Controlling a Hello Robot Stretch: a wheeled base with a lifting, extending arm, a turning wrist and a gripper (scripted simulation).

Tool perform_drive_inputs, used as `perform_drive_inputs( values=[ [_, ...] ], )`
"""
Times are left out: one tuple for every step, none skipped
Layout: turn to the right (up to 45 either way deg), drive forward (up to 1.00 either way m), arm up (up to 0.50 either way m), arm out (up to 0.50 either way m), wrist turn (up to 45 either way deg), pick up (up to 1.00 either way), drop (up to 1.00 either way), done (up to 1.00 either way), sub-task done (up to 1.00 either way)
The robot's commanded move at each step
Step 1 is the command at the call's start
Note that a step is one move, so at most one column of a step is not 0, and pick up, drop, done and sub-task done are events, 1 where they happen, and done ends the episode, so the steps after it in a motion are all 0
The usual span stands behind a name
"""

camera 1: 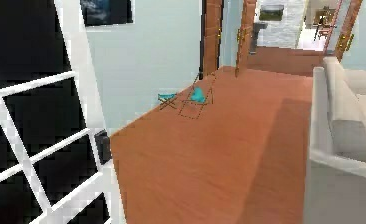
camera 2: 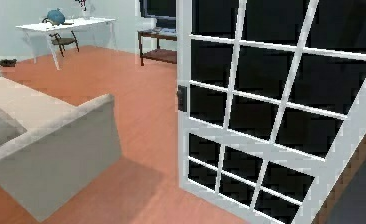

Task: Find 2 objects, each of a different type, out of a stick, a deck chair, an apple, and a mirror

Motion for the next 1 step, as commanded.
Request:
perform_drive_inputs(
  values=[
    [18.0,0.00,0.00,0.00,0.0,0.00,0.00,0.00,0.00]
  ],
)
